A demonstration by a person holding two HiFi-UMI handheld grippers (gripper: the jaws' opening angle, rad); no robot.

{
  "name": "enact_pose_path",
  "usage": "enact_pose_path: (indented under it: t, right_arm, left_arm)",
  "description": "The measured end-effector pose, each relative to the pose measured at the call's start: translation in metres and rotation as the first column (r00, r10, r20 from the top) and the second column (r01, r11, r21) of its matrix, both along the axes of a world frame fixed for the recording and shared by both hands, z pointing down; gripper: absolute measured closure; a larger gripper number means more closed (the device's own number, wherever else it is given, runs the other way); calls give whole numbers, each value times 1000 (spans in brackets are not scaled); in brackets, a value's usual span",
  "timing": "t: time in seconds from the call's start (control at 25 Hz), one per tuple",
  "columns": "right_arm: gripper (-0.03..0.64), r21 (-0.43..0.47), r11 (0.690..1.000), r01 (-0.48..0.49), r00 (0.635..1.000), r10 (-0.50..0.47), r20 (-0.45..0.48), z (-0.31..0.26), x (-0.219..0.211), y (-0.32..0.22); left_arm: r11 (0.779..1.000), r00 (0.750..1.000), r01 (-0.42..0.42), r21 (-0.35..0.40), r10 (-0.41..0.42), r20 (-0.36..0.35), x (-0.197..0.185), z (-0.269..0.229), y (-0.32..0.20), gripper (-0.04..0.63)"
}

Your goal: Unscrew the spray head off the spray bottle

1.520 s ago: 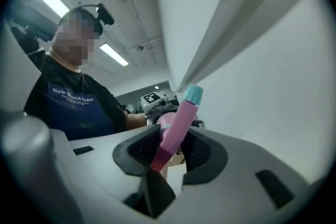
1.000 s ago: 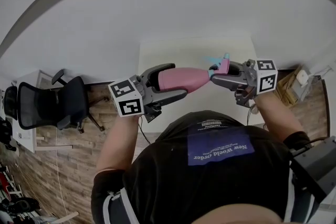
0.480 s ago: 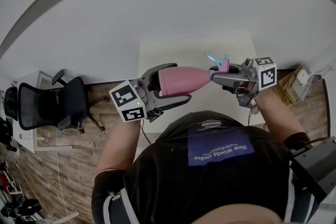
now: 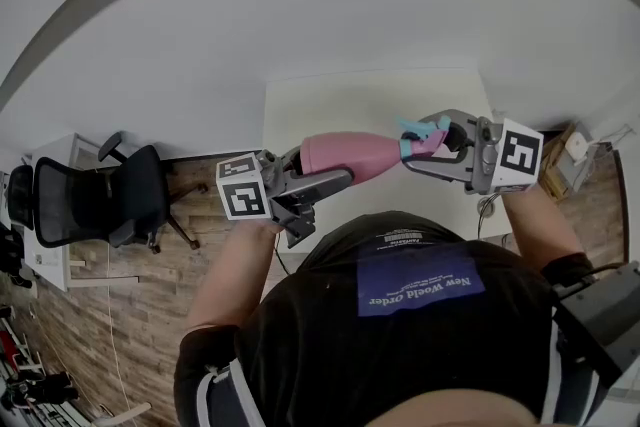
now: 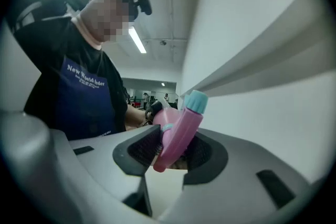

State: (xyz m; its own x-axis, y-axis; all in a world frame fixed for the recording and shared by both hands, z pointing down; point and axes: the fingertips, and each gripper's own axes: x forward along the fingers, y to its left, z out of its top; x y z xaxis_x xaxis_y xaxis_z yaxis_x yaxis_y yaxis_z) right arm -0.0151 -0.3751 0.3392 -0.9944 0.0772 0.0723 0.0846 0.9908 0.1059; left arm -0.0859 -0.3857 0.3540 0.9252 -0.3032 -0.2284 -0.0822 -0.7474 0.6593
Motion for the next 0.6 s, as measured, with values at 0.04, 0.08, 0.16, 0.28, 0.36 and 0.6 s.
enact_pose_path:
  t: [0.04,0.08,0.16,0.28,0.36,0.6]
  right_arm:
    - [497,48,999,1,1000,0,-5,-1,0,2]
    - [497,85,996,-1,1000,2,-11,-1,0,4]
    - [497,117,993,-8,1000,11,-24,-1,1,4]
    - [497,70,997,-40,999,40,10,-7,1,0]
    - [487,-9,998,-61,996,61,61,-13,3,-6]
    - [353,-456,890,20,987,56,152,-3,40,-28]
  left_arm:
    - [1000,1000,-6,-10,6,-19,0,0,0,115]
    - [1000,999,-9,-12,9,-35,0,0,-1,115]
    - [1000,999,-3,10,3,-55,0,0,0,116]
    - [995,998,37,89,-32,-59,-5,-1,3,117]
    - [985,997,68,158,-64,-33,-10,2,5,117]
    - [896,971,122,426,-197,136,-12,4,5,117]
